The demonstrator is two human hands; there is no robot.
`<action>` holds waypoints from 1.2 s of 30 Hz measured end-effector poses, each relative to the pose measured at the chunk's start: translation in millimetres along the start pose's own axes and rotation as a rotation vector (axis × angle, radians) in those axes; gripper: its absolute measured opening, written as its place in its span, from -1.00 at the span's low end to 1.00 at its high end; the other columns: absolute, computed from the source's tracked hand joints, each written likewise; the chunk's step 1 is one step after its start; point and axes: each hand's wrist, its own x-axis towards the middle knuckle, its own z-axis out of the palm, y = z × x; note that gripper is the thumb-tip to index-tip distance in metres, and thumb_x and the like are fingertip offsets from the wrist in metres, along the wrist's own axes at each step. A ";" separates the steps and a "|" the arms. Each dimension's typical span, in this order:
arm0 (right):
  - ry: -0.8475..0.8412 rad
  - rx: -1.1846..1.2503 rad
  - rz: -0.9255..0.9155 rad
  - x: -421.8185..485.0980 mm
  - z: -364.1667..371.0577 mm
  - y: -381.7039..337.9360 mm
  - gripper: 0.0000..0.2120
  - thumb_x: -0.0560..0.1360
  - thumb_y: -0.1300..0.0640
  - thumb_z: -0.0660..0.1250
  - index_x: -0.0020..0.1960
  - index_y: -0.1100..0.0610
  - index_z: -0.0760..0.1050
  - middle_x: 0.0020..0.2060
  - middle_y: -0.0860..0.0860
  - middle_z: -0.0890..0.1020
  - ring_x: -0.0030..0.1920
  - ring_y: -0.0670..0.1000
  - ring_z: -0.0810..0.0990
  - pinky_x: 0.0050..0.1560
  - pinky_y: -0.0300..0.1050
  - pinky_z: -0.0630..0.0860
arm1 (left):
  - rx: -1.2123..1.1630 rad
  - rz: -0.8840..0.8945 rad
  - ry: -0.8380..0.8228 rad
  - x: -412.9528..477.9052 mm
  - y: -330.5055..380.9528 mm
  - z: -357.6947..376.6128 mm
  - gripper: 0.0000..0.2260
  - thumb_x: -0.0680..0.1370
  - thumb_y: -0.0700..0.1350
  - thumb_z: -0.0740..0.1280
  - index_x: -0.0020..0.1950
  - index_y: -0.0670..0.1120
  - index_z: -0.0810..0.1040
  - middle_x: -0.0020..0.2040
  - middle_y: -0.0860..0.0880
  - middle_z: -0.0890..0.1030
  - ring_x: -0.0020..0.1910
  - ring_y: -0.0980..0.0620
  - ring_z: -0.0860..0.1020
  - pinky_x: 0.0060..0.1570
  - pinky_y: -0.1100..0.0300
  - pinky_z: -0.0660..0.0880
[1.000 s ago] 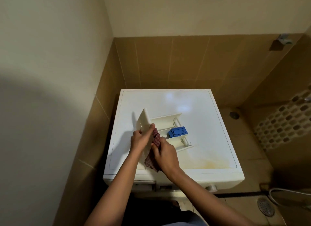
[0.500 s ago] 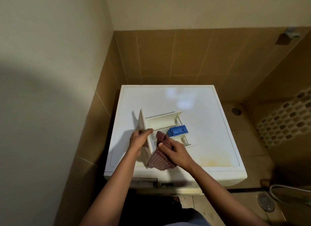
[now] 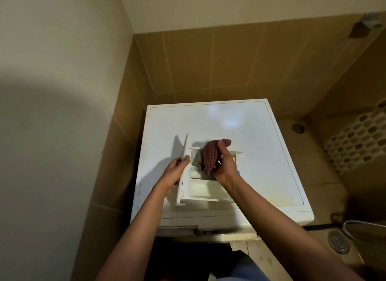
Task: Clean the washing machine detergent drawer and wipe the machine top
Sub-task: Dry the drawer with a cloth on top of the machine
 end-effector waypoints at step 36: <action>-0.294 -0.508 -0.183 -24.3 5.3 53.1 -0.91 0.44 0.35 0.24 -0.23 0.24 0.39 -0.37 0.15 0.44 -0.31 0.04 0.45 -0.23 -0.07 0.44 | -0.358 -0.075 0.262 29.1 -6.9 21.9 -0.88 0.56 -0.11 0.31 -0.09 -0.06 0.64 -0.30 -0.01 0.62 -0.31 0.02 0.59 -0.29 0.19 0.52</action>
